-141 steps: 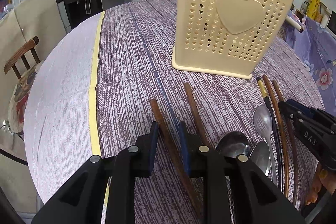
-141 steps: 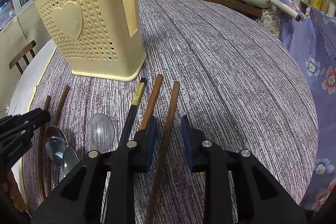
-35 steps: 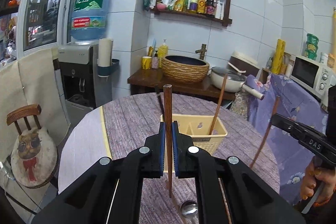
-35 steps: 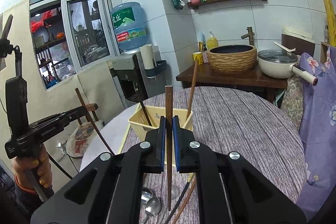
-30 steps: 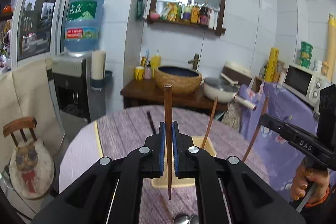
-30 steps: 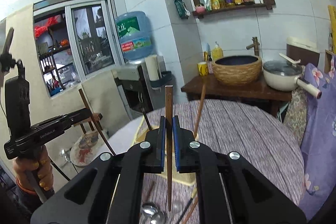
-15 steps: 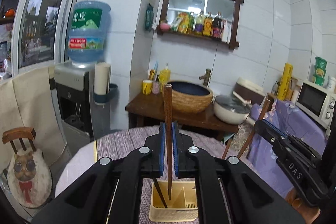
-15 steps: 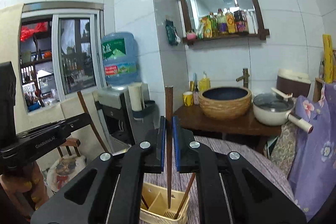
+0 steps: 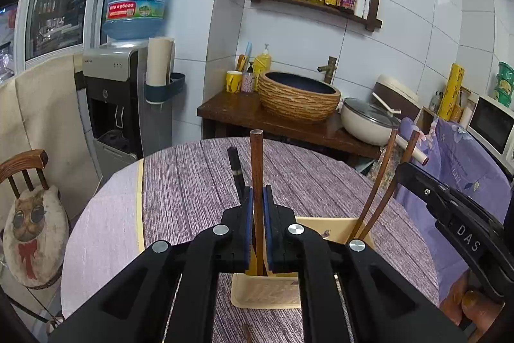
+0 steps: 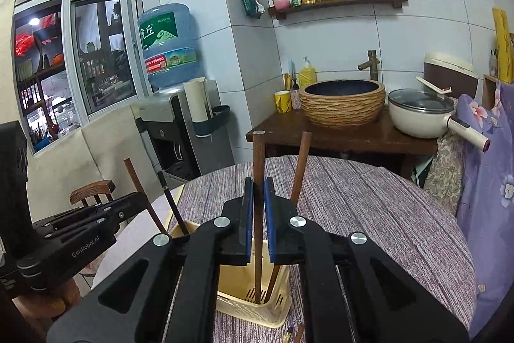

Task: Organize utensils
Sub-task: 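Open the left tool while the right tool opens, releasing the chopsticks into the holder, then move both tools back toward the spoons and remaining chopsticks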

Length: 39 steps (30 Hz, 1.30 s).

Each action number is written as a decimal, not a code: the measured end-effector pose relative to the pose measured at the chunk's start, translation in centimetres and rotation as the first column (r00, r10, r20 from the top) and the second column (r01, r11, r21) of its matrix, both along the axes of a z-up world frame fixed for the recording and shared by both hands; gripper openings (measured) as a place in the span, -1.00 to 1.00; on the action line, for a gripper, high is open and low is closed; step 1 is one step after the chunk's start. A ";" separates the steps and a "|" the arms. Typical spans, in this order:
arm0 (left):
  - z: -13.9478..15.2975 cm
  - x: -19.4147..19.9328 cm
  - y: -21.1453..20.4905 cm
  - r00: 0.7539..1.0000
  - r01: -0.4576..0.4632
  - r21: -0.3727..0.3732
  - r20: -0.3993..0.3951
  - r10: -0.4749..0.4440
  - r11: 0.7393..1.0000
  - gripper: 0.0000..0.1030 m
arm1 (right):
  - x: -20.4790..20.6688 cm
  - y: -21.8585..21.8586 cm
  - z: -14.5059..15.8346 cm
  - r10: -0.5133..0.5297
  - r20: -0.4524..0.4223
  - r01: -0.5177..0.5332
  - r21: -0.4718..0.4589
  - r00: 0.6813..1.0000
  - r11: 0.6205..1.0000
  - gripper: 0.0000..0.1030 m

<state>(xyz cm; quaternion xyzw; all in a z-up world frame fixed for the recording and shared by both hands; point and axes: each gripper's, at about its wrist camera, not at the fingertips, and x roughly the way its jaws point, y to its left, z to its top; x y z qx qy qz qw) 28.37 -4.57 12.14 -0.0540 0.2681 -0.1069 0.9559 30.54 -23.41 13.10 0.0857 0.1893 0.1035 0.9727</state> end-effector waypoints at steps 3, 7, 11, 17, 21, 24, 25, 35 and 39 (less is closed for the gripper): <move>-0.4 0.0 0.0 1.000 0.004 0.003 -0.004 -0.004 1.000 -0.86 | -0.1 -0.3 -0.4 -0.007 0.013 0.007 0.012 1.000 1.000 -0.84; -0.1 -0.7 0.0 1.000 0.005 0.010 0.021 -0.005 1.000 -0.50 | -0.4 -0.3 -0.6 -0.004 0.027 0.004 0.006 1.000 1.000 -0.73; 0.2 -2.4 0.1 0.997 -0.004 0.023 0.074 0.002 1.000 0.03 | -2.0 -0.7 -0.4 -0.029 0.073 0.028 0.007 0.997 1.000 -0.14; -0.8 -5.4 1.4 0.997 -0.018 0.004 0.074 0.018 1.000 0.45 | -5.5 -1.0 -0.8 -0.030 0.085 0.032 -0.023 0.996 0.999 -0.06; -2.4 -6.9 2.6 0.998 -0.045 -0.020 0.047 0.046 0.999 0.53 | -7.8 -0.9 -2.6 -0.037 0.064 0.042 -0.088 0.997 0.995 0.04; -4.3 -7.8 3.0 0.998 -0.059 -0.006 0.008 0.059 0.998 0.53 | -8.5 -1.0 -4.6 -0.024 -0.007 0.023 -0.098 1.000 0.995 0.05; -5.0 -8.0 3.1 0.998 -0.063 0.000 -0.008 0.063 0.998 0.53 | -8.6 -1.1 -5.6 -0.028 -0.039 0.024 -0.098 0.999 0.995 0.05; -11.9 -9.1 4.9 0.974 -0.100 -0.002 -0.204 0.098 0.995 0.43 | -9.1 -1.6 -14.1 -0.053 -0.291 0.029 -0.086 0.955 0.996 0.05; -13.9 -9.3 5.2 0.960 -0.099 -0.013 -0.266 0.092 0.995 0.21 | -9.0 -1.7 -16.4 -0.064 -0.356 0.039 -0.077 0.932 0.996 -0.05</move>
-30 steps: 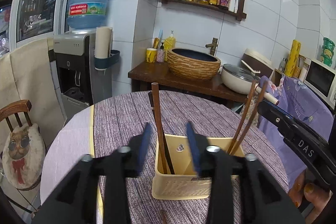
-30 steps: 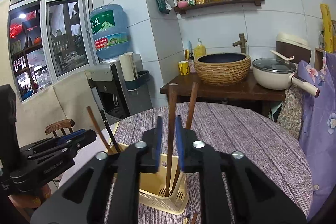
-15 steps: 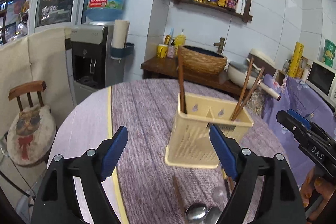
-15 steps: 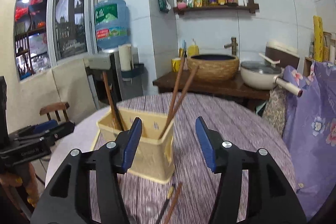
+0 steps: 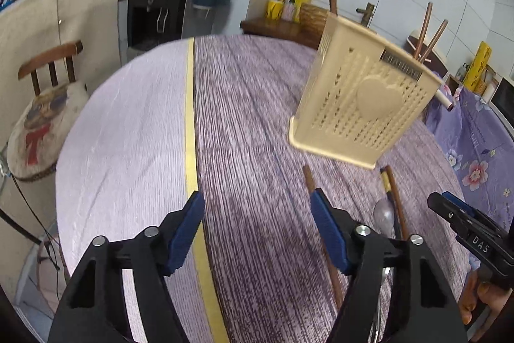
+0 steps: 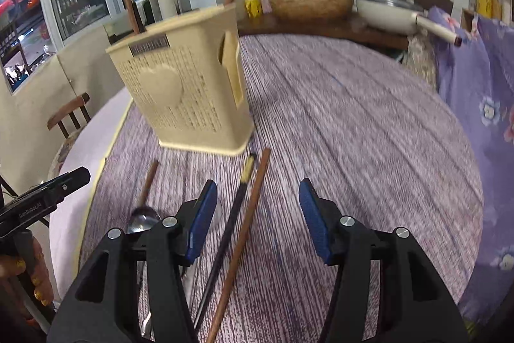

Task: Organize utensils
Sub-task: 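Move both tools back toward the spoons and remaining chopsticks, then grasp a brown chopstick with the left tool while the right tool grasps another brown chopstick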

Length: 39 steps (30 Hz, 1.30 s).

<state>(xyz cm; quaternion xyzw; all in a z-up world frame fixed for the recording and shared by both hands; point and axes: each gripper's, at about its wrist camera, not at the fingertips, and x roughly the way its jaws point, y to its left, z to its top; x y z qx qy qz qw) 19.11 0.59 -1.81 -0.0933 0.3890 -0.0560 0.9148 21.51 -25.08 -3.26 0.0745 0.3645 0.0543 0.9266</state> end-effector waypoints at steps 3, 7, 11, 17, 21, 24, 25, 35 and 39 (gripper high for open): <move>-0.8 -0.3 -0.2 1.000 0.015 -0.001 -0.023 -0.015 1.000 0.14 | 0.1 0.2 -1.2 0.002 -0.044 -0.002 0.007 0.999 1.000 -0.12; -1.3 -0.4 -0.6 0.999 0.025 0.009 -0.029 -0.025 1.000 0.14 | 0.4 0.5 -2.2 0.006 -0.080 -0.005 0.006 0.997 1.000 -0.21; -1.6 -0.5 -1.2 0.998 0.042 0.021 -0.036 -0.041 0.999 0.09 | 0.8 0.9 -2.9 0.006 -0.107 -0.008 -0.020 0.994 1.000 -0.30; -1.8 0.0 -2.0 0.997 0.063 0.039 -0.049 -0.061 0.997 0.05 | 1.4 1.3 -3.2 -0.011 -0.119 0.001 -0.085 0.993 0.996 -0.48; -1.8 0.4 -2.4 0.996 0.072 0.049 -0.059 -0.069 0.996 0.00 | 2.0 0.4 -3.3 -0.026 -0.122 0.017 -0.075 0.992 0.997 -0.63; -1.5 1.2 -3.2 0.994 0.097 0.063 -0.060 -0.093 0.993 -0.03 | 2.4 0.4 -3.3 -0.025 -0.123 0.017 -0.067 0.992 0.998 -0.63; -1.5 1.5 -3.6 0.993 0.108 0.069 -0.063 -0.104 0.992 -0.05 | 2.4 0.5 -3.3 -0.023 -0.122 0.015 -0.068 0.992 0.998 -0.63; -2.8 4.2 -6.8 0.977 0.187 0.142 -0.132 -0.169 0.972 -0.56 | 3.6 0.4 -3.1 -0.024 -0.133 0.020 -0.031 0.991 0.999 -0.63; -2.9 4.4 -6.6 0.978 0.176 0.151 -0.137 -0.156 0.973 -0.76 | 4.2 0.3 -3.0 -0.031 -0.133 0.028 -0.022 0.991 0.999 -0.63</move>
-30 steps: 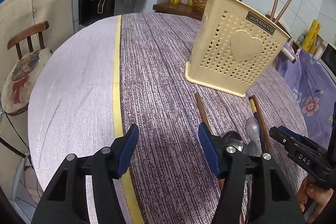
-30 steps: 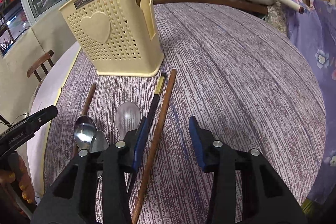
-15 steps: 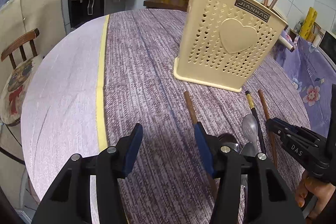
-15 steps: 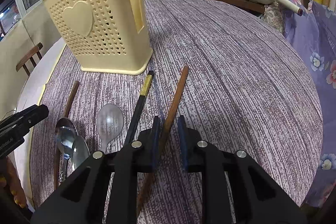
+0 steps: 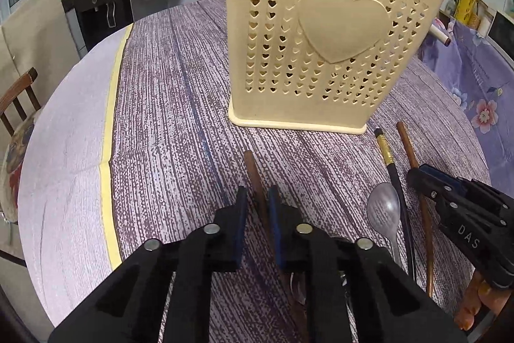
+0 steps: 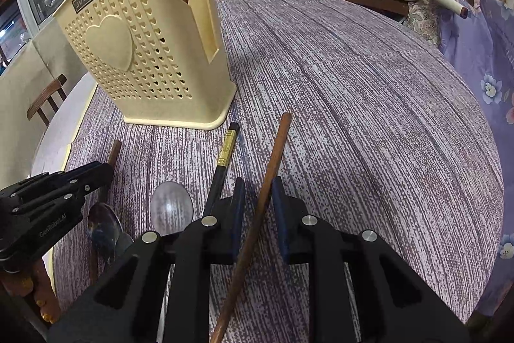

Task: Organize utensils
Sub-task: 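Grasp a brown chopstick with the left tool while the right tool grasps another brown chopstick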

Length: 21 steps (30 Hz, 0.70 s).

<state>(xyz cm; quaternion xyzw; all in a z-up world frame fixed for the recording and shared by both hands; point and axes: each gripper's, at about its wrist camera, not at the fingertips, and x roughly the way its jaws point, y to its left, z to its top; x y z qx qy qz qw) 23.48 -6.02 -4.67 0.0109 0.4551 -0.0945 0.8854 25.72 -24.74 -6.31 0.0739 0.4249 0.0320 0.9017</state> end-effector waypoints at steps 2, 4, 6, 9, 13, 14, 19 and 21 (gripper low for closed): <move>-0.1 -0.3 0.1 1.000 -0.004 0.004 0.010 0.004 1.000 -0.78 | 0.4 0.0 0.0 -0.005 0.001 0.005 0.001 1.000 1.000 -0.63; -0.2 -0.8 0.0 1.000 -0.009 0.013 0.021 0.009 1.000 -0.79 | 0.7 0.1 0.1 -0.008 0.001 0.008 0.000 1.000 1.000 -0.63; -0.2 -1.1 -0.3 1.000 -0.011 0.025 0.028 0.010 1.000 -0.79 | 0.7 0.4 0.1 -0.011 0.004 0.011 0.000 1.000 1.000 -0.64; -0.2 -0.9 -0.4 1.000 -0.013 0.031 0.026 0.013 0.999 -0.79 | 1.1 0.5 0.0 -0.016 0.004 0.016 -0.001 1.000 1.000 -0.70; -0.2 -0.8 -0.5 1.000 -0.015 0.027 0.025 0.015 1.000 -0.81 | 1.6 0.2 0.0 -0.024 0.004 0.024 0.001 1.000 1.000 -0.78; -0.2 -0.8 -0.5 1.000 -0.016 0.028 0.027 0.015 0.999 -0.81 | 1.7 0.3 0.0 -0.023 0.005 0.023 -0.004 1.000 1.000 -0.79; -0.2 -0.7 -0.5 0.999 -0.020 0.021 0.025 0.020 1.000 -0.82 | 1.7 0.3 -0.1 -0.024 0.010 0.024 -0.007 1.000 1.000 -0.80; -0.2 -0.5 -0.4 1.000 -0.023 0.014 0.021 0.023 1.000 -0.83 | 1.8 0.1 -0.1 -0.027 0.009 0.027 -0.001 1.000 1.000 -0.81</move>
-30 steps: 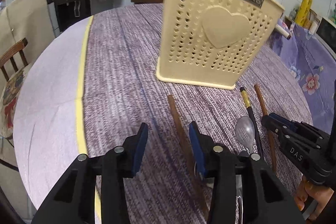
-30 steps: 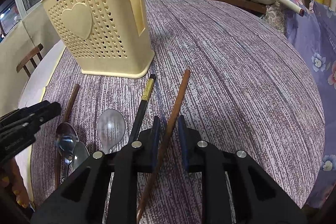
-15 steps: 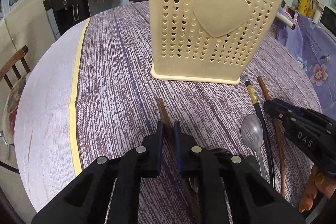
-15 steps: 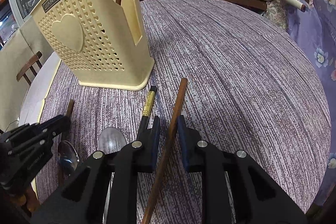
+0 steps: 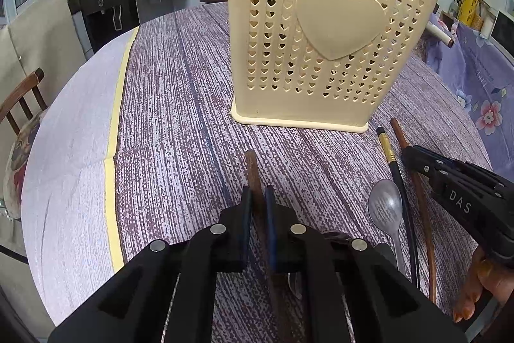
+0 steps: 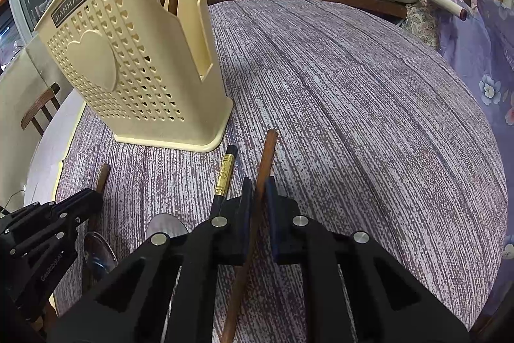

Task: Organize utensils
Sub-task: 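Grasp a brown chopstick with the left tool while the right tool grasps another brown chopstick, then lift and lower the brown chopstick into the holder with the left tool while the right inserts its chopstick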

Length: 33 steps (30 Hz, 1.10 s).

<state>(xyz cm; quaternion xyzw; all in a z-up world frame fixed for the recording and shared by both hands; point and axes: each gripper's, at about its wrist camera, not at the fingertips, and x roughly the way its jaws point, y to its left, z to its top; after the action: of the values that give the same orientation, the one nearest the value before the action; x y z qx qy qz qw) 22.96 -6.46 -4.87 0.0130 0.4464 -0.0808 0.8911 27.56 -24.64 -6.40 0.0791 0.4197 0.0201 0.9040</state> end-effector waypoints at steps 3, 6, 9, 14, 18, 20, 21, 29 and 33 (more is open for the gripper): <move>0.0 0.1 0.1 1.000 -0.005 -0.010 -0.005 0.005 1.000 -0.84 | 0.0 -0.3 -0.1 -0.007 0.004 0.007 0.018 1.000 1.000 -0.83; 0.0 0.2 0.2 1.000 -0.010 -0.015 -0.004 0.010 1.000 -0.84 | 0.1 -0.5 -0.1 -0.011 0.009 0.011 0.025 1.000 1.000 -0.83; 0.0 0.2 0.2 1.000 -0.012 -0.021 -0.007 0.012 1.000 -0.84 | 0.1 -0.6 -0.1 -0.012 0.007 0.011 0.041 1.000 0.999 -0.84; 0.2 0.4 0.6 1.000 -0.020 -0.052 -0.010 0.019 0.998 -0.84 | 0.0 -1.2 -0.1 -0.009 0.007 0.008 0.085 1.000 0.996 -0.84; 1.0 0.3 1.1 1.000 -0.021 -0.084 0.012 0.022 0.996 -0.84 | -0.5 -1.8 0.5 -0.006 0.037 0.001 0.132 0.999 0.991 -0.84; 1.9 -0.1 1.4 0.999 -0.017 -0.108 0.034 0.020 0.994 -0.84 | -1.1 -2.0 1.2 -0.006 0.064 -0.004 0.147 0.998 0.989 -0.84; 2.3 -0.3 1.6 0.999 -0.014 -0.119 0.045 0.020 0.993 -0.84 | -1.4 -2.0 1.5 -0.003 0.079 -0.009 0.153 0.997 0.988 -0.85; 7.1 -2.2 4.0 0.985 -0.008 -0.216 0.168 0.045 0.976 -0.85 | -4.7 -2.9 6.4 0.027 0.234 -0.076 0.202 0.972 0.977 -0.85; 9.2 -3.3 4.4 0.973 0.007 -0.232 0.225 0.047 0.973 -0.85 | -6.4 -2.9 9.0 0.052 0.301 -0.112 0.187 0.952 0.976 -0.85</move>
<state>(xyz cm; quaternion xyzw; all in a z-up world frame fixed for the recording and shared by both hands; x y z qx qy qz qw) 19.70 -2.08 4.30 -0.0862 0.3281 -0.1214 0.9328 21.17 -27.53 2.61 0.1491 0.2792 0.1117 0.9420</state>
